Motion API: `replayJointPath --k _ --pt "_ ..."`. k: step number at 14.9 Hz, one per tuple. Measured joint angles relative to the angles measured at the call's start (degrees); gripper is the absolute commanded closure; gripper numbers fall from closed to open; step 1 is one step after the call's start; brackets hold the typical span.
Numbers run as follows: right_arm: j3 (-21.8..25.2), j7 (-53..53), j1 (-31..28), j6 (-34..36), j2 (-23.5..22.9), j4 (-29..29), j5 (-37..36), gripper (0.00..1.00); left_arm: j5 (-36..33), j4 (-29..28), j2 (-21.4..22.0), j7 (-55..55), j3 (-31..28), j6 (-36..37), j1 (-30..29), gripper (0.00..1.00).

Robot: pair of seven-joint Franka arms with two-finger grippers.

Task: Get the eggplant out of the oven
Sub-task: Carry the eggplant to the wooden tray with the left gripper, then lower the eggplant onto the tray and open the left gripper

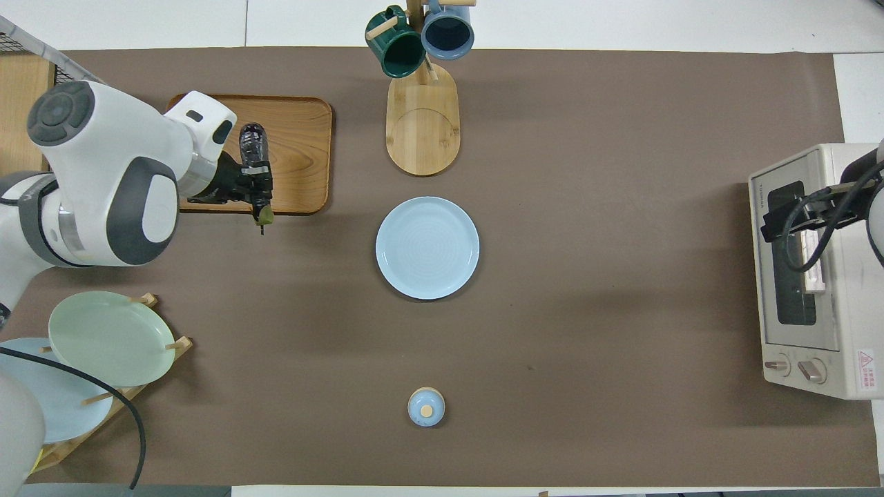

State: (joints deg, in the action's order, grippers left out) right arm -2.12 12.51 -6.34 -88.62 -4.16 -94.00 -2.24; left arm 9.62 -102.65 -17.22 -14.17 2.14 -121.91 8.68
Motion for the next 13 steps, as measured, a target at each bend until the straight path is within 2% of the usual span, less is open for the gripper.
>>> replayJointPath --k 5,6,7,13 --pt "0.7 -0.4 2.3 0.0 0.7 0.1 -0.2 0.00 0.0 8.9 -10.6 6.9 0.1 -0.6 -4.7 1.00" --pt "1.1 -0.6 3.0 0.0 0.8 0.1 -0.2 0.00 0.0 9.5 -11.5 7.8 0.2 -0.9 -4.7 0.23" --pt "2.1 -0.6 4.1 0.0 1.0 0.1 -0.3 0.00 0.0 9.8 -11.9 8.7 0.3 -1.0 -4.7 0.00" --pt "5.0 -0.7 6.0 0.0 2.4 -0.2 -0.3 0.00 0.1 11.9 -11.3 12.3 0.3 2.1 -4.9 0.00"
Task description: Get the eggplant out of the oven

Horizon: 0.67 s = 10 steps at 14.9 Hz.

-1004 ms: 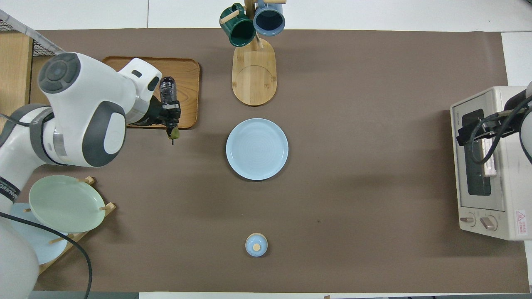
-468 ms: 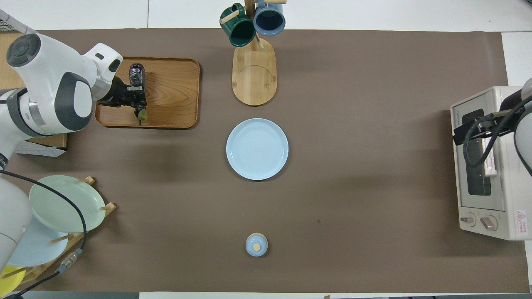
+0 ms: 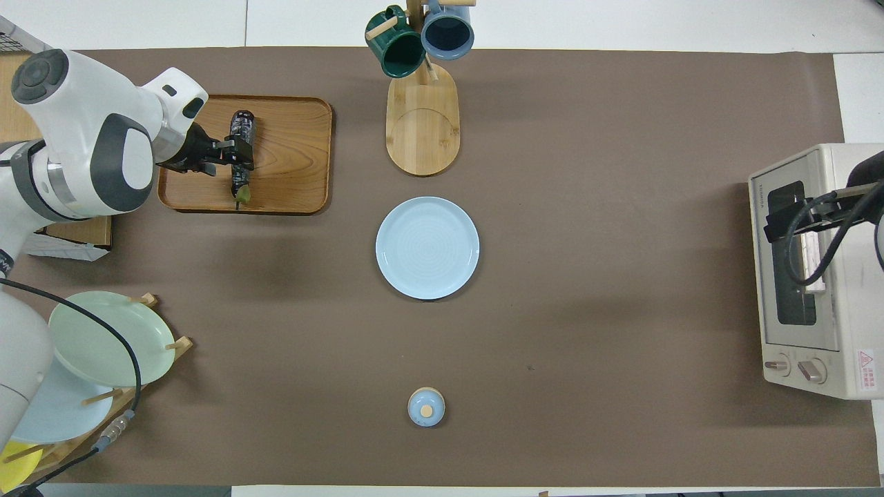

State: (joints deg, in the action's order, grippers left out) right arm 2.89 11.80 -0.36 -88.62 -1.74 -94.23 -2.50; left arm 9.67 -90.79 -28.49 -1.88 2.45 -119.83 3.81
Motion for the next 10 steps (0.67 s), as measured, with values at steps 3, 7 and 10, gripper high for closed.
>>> replayJointPath --k 3,7,10 --pt "0.2 0.0 -0.5 0.0 0.0 -0.4 0.0 0.00 0.0 1.4 5.0 0.0 -0.1 7.0 -1.1 0.00" --pt "0.3 0.0 -1.6 0.0 0.0 -0.5 0.0 0.00 -3.2 1.5 15.3 0.0 -0.4 16.9 -1.2 0.00" --pt "0.3 0.0 -1.6 0.0 0.1 -0.5 0.0 0.00 -4.9 1.0 22.5 0.0 -0.3 23.9 -1.2 0.00"
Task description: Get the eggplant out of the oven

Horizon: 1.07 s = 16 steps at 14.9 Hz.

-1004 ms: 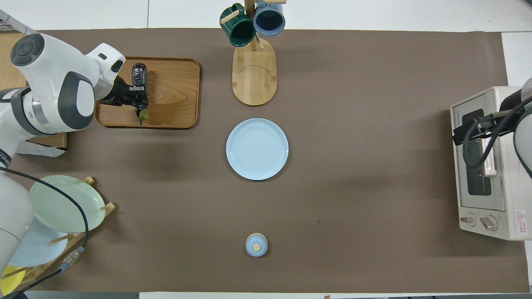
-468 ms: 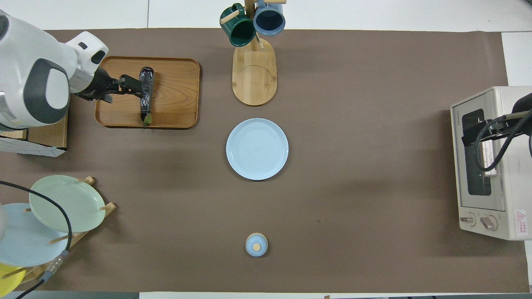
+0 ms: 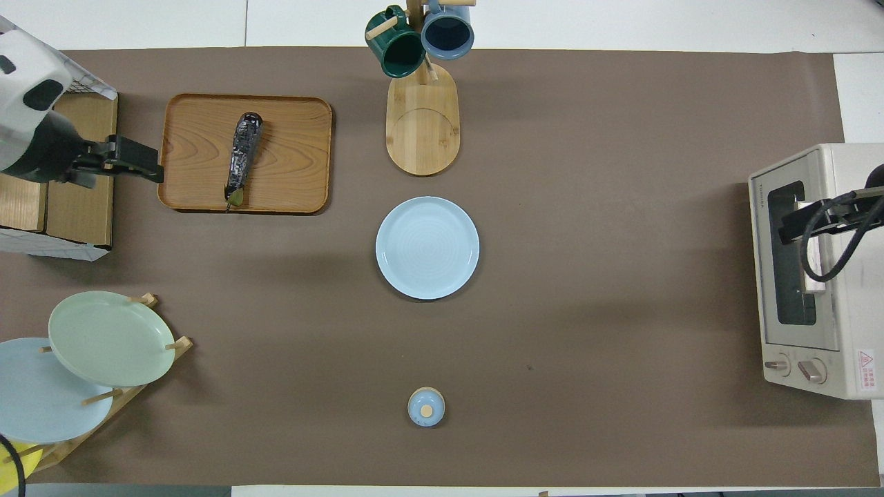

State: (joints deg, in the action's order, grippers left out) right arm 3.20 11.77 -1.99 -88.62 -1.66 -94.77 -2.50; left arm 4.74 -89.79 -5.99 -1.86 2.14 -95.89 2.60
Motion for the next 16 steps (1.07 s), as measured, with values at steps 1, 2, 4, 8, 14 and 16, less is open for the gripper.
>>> replayJointPath --k 1,2,4,8,14,16 --pt "0.0 0.0 0.0 0.0 0.0 0.0 0.0 0.00 -0.1 -0.6 2.2 0.0 0.0 2.1 0.0 0.00" --pt "0.0 0.0 0.0 0.0 0.1 0.0 0.0 0.00 -0.2 -1.5 4.1 0.0 0.0 3.7 0.0 0.00" --pt "0.0 -0.5 0.0 0.0 0.2 0.1 0.0 0.00 -0.2 -4.3 7.0 0.0 0.0 4.5 0.0 0.00" --pt "0.0 -5.5 0.0 0.0 1.0 0.2 0.6 0.00 -0.5 -6.1 7.8 0.0 -0.1 3.9 0.0 0.00" --pt "0.0 -8.2 0.0 0.8 1.3 0.2 1.6 0.00 -5.7 -4.9 7.8 0.0 0.8 5.8 0.3 0.00" --pt "0.0 -8.2 0.1 0.8 1.3 0.2 1.6 0.00 -5.8 -4.0 7.8 0.0 1.1 5.9 0.7 0.00"
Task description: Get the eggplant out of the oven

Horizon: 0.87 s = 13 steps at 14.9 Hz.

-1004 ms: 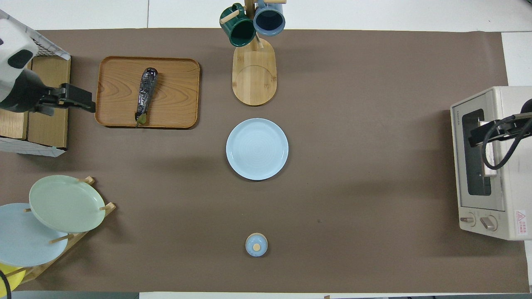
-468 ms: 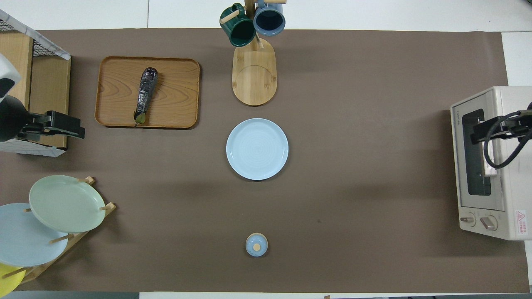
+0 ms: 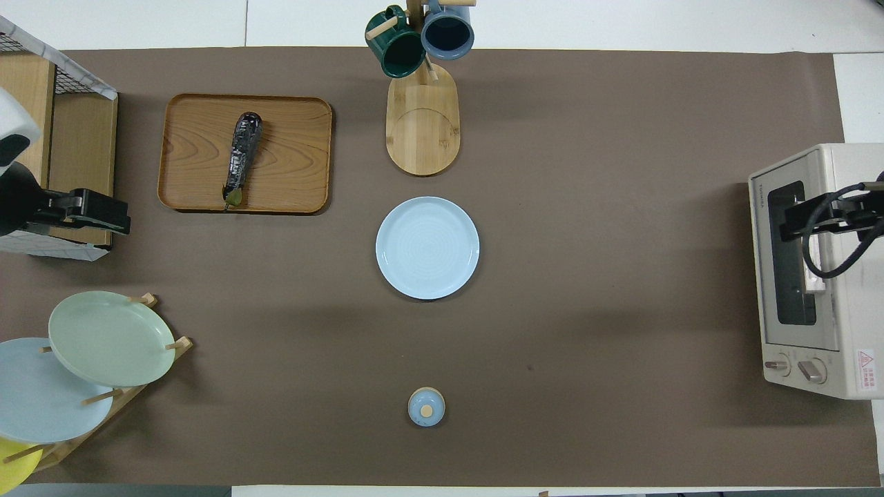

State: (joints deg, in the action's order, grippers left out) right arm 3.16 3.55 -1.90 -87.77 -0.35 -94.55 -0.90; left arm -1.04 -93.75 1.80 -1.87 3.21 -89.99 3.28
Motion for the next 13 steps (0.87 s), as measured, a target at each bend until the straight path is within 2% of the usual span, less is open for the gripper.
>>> replayJointPath --k 3,13 --pt "-0.2 0.0 0.0 0.0 0.0 0.2 0.0 0.00 0.6 1.7 0.0 0.0 0.0 0.8 0.2 0.00" --pt "-0.5 -1.4 0.8 0.0 0.3 1.0 0.0 0.00 2.9 1.8 -0.3 -1.0 -0.2 1.6 0.2 0.00"
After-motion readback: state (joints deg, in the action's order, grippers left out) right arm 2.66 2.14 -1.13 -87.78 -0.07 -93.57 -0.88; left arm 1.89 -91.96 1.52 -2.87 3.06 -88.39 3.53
